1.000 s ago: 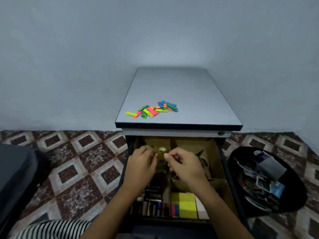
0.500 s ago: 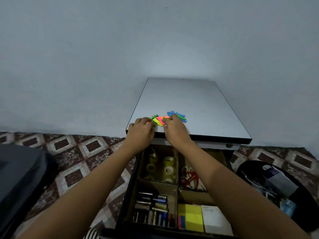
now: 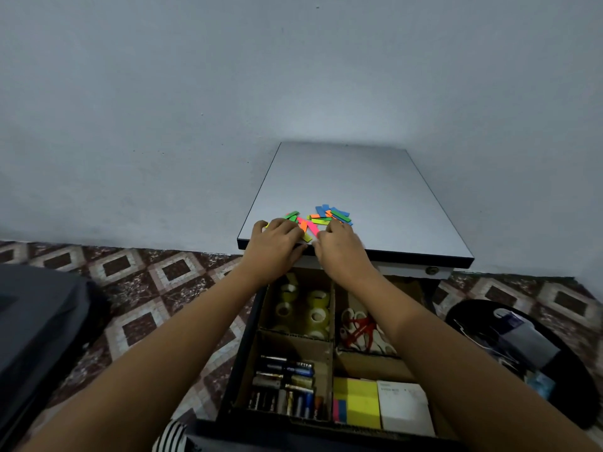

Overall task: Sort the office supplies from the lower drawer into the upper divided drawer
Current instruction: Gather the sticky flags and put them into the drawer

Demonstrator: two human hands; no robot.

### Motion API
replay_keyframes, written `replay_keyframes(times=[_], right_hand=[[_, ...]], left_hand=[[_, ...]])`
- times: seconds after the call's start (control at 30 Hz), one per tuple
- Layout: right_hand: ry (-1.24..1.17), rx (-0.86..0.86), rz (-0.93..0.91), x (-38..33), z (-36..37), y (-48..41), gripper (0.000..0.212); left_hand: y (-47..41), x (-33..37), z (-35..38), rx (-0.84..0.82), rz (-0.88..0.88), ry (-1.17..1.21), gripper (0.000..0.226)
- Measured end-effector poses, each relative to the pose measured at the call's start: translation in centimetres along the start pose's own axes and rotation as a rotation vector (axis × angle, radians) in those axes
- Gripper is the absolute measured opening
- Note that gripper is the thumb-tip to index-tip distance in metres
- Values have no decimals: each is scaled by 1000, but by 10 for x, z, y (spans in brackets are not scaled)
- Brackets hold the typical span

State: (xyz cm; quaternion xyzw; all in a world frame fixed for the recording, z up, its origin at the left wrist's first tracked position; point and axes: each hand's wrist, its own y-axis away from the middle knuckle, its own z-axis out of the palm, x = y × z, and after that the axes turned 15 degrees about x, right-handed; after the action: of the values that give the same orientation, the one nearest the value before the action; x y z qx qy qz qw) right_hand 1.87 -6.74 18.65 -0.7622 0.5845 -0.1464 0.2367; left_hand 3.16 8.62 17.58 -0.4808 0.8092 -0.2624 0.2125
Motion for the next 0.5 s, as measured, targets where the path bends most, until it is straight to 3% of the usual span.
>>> replay_keyframes(times=[0.27,0.5], right_hand=[[-27,73,-12,6,-1,11,28],[-128,152,38,8,-1,12,25]], left_hand=[[1,5,7,134,51,-11,30],[-4,11,5,196,-55,115,28]])
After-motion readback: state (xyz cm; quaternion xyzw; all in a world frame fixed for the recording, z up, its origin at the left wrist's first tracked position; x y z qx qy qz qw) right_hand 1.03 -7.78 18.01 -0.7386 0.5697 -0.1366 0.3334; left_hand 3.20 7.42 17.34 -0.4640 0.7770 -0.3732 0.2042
